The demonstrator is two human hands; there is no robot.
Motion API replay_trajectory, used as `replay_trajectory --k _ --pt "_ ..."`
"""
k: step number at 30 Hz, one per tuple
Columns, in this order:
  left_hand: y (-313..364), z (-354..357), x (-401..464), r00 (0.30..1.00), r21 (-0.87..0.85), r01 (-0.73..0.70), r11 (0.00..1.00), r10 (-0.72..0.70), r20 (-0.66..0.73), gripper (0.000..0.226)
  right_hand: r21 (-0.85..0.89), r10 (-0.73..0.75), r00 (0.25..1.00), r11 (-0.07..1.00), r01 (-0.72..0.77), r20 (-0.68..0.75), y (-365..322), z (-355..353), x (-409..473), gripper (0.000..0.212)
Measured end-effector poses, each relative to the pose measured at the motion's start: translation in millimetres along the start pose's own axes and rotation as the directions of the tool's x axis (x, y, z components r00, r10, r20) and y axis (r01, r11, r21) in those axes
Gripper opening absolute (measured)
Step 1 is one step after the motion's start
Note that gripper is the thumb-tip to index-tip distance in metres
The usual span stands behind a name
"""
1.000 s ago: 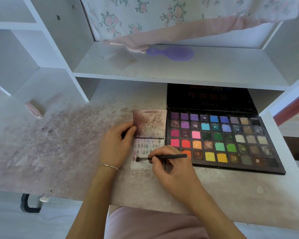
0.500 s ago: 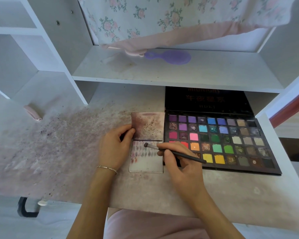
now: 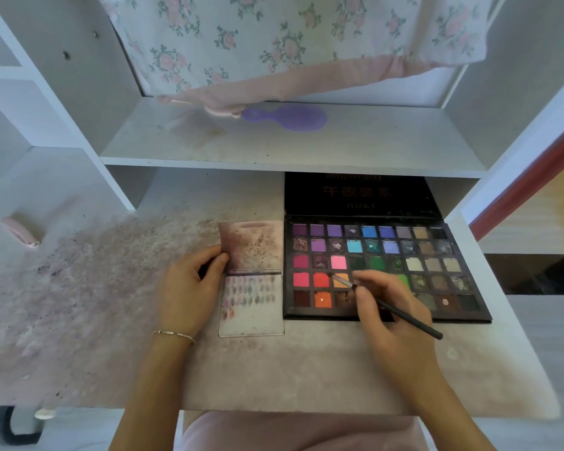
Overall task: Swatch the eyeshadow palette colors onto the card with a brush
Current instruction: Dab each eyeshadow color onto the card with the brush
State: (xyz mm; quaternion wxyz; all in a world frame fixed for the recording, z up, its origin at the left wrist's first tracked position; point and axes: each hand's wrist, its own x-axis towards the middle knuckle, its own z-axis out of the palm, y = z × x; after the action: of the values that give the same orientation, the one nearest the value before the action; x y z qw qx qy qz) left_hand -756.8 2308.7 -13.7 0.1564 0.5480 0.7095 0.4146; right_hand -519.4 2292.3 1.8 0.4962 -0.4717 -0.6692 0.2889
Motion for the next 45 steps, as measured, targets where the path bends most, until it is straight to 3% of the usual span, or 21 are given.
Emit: replay_trajectory --k 5,13,17,20,25,45 --pt "0 0 0 1.000 0.012 0.006 1.000 -0.006 -0.013 0.020 -0.057 0.028 0.999 0.998 -0.029 -0.022 7 -14 -1 0.029" --pt "1 1 -1 1.000 0.023 -0.011 1.000 0.012 -0.013 0.019 0.011 0.168 0.985 0.986 -0.168 -0.037 9 -15 -5 0.018" --pt "1 0 -1 1.000 0.025 -0.011 1.000 0.011 -0.014 0.018 -0.006 0.162 0.986 0.987 -0.162 0.040 6 -13 -5 0.017" --pt "2 0 -2 1.000 0.017 -0.014 1.000 0.014 -0.014 0.018 -0.035 0.162 0.982 0.987 -0.160 0.092 7 -12 -5 0.031" --pt "2 0 -1 1.000 0.006 -0.009 1.000 0.009 -0.014 0.018 -0.048 0.176 0.983 0.984 -0.174 0.043 8 -11 -4 0.018" --pt "0 2 -1 0.999 0.010 -0.009 1.000 0.009 -0.034 0.019 0.020 0.149 0.988 0.988 -0.150 0.037 7 -12 -3 0.020"
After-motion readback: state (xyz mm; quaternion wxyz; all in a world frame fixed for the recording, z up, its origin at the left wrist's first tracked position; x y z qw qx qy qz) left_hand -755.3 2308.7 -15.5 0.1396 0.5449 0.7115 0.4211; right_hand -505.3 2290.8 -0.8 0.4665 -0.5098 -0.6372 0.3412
